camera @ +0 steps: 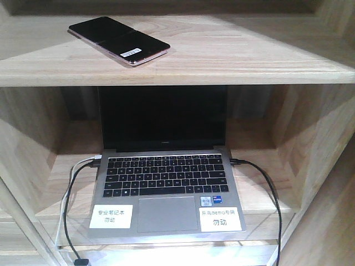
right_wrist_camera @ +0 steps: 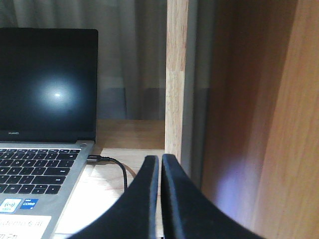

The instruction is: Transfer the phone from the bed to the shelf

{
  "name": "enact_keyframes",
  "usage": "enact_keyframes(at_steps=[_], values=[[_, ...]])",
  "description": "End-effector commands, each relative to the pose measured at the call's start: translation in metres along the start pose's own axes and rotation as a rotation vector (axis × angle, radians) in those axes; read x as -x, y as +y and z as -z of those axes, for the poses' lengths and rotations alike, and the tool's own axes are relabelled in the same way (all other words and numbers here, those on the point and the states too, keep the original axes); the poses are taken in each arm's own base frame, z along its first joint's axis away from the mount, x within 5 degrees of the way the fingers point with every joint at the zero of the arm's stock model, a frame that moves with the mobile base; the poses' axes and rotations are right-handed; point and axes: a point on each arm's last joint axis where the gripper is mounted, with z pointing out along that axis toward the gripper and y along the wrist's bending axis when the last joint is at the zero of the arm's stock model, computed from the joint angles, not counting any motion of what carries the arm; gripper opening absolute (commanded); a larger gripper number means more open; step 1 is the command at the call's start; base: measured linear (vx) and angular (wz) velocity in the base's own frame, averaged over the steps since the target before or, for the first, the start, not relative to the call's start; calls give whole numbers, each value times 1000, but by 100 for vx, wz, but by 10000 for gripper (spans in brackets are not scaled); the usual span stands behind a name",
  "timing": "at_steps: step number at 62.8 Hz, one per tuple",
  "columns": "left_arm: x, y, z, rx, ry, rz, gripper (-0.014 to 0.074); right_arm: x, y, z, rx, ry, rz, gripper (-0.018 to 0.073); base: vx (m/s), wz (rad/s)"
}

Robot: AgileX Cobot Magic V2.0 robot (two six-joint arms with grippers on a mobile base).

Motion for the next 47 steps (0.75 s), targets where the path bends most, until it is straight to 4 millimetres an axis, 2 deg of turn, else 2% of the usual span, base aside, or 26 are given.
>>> enact_keyframes(at_steps=[1,47], values=[[6,1,0,6,-76,10,1,6,0,0,0,-85,19,-8,0,0],[6,1,0,6,-76,10,1,6,0,0,0,-85,19,-8,0,0]])
